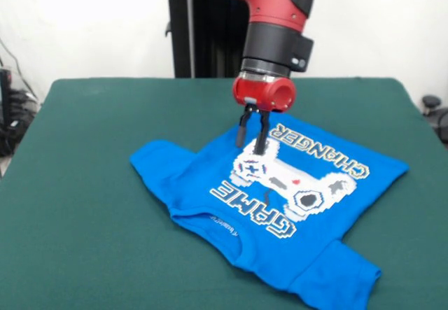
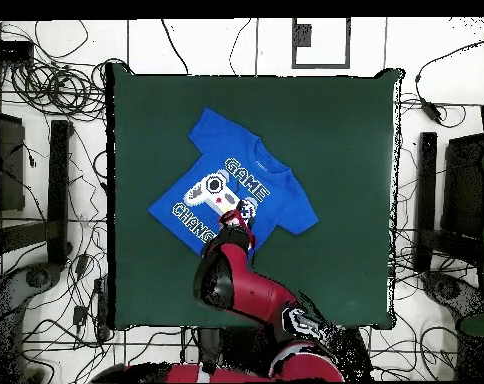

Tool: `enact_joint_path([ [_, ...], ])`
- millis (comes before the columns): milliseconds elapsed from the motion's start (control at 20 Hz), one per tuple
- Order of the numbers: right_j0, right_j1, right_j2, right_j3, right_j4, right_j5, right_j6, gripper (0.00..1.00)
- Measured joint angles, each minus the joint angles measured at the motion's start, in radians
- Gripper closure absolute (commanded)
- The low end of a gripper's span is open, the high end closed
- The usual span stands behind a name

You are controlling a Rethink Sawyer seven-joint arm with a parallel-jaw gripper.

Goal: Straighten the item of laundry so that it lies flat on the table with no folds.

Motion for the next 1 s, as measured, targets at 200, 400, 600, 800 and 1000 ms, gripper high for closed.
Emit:
enact_joint_path([
  [200,-0.003,0.001,0.002,-0.004,-0.011,0.0,0.0,0.0],
  [400,-0.014,0.001,0.005,-0.007,-0.043,0.0,0.0,0.0],
  [600,-0.026,0.001,0.015,-0.008,-0.072,0.0,0.0,0.0],
  [800,-0.042,0.001,0.023,-0.008,-0.096,0.0,0.0,0.0],
  [1000,-0.067,0.001,0.023,-0.009,-0.123,0.0,0.0,0.0],
])
